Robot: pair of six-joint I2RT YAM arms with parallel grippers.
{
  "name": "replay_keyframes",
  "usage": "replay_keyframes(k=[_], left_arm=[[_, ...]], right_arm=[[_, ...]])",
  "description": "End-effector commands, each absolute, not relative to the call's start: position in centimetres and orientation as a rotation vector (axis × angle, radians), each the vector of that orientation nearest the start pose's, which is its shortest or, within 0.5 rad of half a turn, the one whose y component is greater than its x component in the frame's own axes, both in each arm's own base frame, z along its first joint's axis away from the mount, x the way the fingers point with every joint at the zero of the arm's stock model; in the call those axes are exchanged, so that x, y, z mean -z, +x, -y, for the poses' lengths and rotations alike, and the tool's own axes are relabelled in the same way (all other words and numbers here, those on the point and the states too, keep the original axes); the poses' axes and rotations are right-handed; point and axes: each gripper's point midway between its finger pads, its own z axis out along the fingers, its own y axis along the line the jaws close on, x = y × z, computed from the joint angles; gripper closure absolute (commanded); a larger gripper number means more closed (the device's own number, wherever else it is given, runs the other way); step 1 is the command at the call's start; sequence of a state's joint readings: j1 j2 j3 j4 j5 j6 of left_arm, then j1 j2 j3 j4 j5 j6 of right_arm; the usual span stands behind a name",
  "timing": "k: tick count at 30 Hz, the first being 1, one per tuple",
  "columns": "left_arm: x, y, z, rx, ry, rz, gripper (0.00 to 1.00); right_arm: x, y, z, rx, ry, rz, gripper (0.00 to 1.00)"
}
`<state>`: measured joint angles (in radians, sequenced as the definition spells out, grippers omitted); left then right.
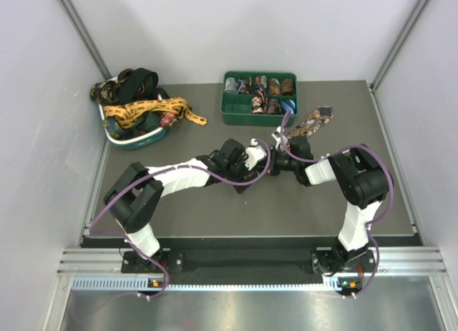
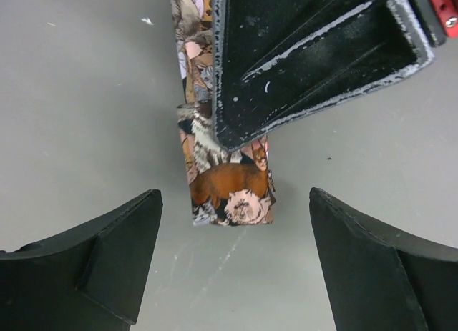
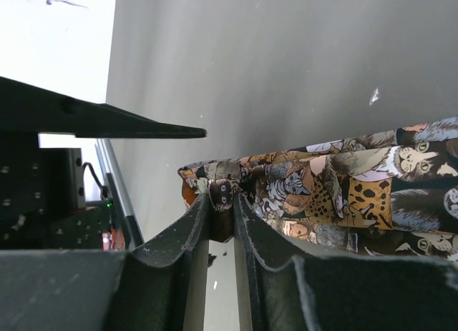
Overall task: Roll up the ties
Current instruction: Roll the tie
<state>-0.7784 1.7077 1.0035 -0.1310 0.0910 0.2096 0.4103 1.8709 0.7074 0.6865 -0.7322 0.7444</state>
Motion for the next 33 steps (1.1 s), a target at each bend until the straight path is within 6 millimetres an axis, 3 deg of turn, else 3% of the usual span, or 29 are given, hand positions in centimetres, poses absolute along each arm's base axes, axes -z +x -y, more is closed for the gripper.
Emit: replay_keyframes(k=[1,10,14,23,25,29,33], left_arm=[[-6.2,30.2,31.2,0.406,1.189,-2.09,0.12],[-6.5,31.5,31.6,0.388,1.084,-2.107,0.17],[-8.1,31.2,31.3,0.368,0.997,-2.113,0.16],[-9.2,29.7,31.8,0.339,0.923,-2.206,0.15],[-9.5,30.3,31.6,0.296,0.901,-2.199,0.15],[-7.9,31.6,30.6,0.183,0.915,-2.17,0.14],[-6.0,31.2,29.7,0.154,0.956,-2.146,0.14]], right_arm=[[-6.4,31.6,-29.5,-1.446,-0.221,-2.15,0.83],[-6.2,31.6,-29.6,-1.451,-0.214,-2.155,0.83],[-6.1,31.6,-29.5,-1.439,-0.217,-2.158,0.83],[-5.9,31.7,-29.5,-1.443,-0.215,-2.163,0.83],[-6.0,31.7,-29.5,-1.441,-0.216,-2.161,0.83],[-6.2,31.7,-29.5,-1.439,-0.224,-2.159,0.83],[-6.3,31.8,-29.4,-1.429,-0.227,-2.158,0.83]])
